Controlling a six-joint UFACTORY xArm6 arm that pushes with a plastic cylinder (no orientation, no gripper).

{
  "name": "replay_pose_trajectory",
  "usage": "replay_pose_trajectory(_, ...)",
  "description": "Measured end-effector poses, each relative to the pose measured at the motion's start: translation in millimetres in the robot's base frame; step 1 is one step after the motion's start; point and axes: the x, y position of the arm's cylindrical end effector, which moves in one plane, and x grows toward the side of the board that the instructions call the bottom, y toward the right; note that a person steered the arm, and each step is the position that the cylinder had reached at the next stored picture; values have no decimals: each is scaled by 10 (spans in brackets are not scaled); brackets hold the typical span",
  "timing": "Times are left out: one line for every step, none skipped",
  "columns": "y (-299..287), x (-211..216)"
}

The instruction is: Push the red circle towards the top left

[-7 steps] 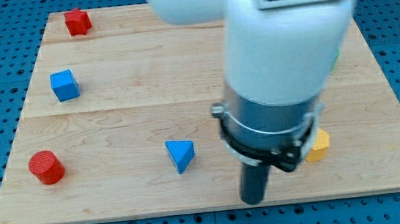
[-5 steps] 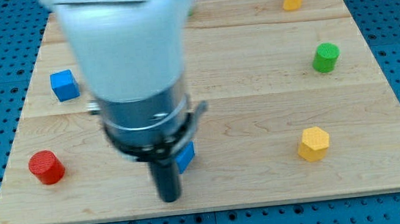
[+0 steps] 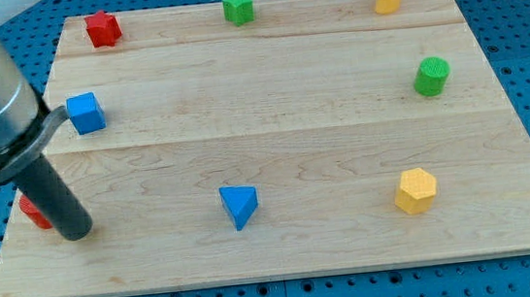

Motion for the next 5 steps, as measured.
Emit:
replay_pose_trajectory(-492,2)
replay_pose_trajectory(-774,-13)
replay_pose_trajectory(-526,-284)
replay_pose_trajectory(-296,-552)
replay_pose_trajectory(-311,-616)
